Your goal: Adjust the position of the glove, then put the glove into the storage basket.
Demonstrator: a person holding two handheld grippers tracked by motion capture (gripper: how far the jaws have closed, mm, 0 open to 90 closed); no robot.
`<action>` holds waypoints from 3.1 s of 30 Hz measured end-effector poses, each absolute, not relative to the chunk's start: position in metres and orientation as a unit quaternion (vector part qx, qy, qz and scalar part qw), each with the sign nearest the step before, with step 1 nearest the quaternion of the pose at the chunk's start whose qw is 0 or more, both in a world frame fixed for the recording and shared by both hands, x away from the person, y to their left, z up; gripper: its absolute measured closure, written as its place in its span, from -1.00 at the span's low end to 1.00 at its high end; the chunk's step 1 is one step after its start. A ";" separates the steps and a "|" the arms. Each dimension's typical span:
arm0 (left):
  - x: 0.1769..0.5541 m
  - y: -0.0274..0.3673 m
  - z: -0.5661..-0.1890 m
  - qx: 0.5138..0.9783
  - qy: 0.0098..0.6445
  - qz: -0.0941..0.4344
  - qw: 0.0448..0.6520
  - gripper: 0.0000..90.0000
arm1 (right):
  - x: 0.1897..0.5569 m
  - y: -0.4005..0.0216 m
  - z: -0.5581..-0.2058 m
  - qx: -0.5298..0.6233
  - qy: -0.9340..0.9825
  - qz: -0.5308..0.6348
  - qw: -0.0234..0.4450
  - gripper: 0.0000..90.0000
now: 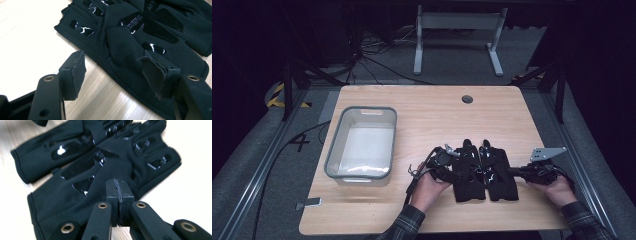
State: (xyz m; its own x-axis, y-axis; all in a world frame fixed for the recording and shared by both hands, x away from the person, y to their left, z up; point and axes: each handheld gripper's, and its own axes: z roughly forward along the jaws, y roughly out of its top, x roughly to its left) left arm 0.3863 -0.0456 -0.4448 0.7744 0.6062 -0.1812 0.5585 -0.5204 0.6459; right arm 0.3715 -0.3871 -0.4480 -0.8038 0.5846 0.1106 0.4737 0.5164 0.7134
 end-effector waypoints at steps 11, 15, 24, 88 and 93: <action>0.384 -0.059 -0.453 0.881 0.335 0.053 0.329 0.13 | 0.373 -0.383 -0.453 0.287 0.883 0.364 0.073 0.99; 0.384 -0.058 -0.453 0.878 0.345 0.055 0.328 0.45 | 0.373 -0.383 -0.453 0.284 0.884 0.363 0.073 1.00; 0.386 -0.057 -0.452 0.871 0.353 0.037 0.340 0.85 | 0.373 -0.383 -0.453 0.280 0.886 0.362 0.073 1.00; 0.401 -0.110 -0.388 0.864 0.256 0.027 0.432 0.73 | 0.394 -0.339 -0.446 0.244 0.888 0.384 0.066 1.00; 0.398 -0.108 -0.384 0.867 0.250 0.033 0.430 0.89 | 0.392 -0.353 -0.442 0.254 0.885 0.384 0.075 1.00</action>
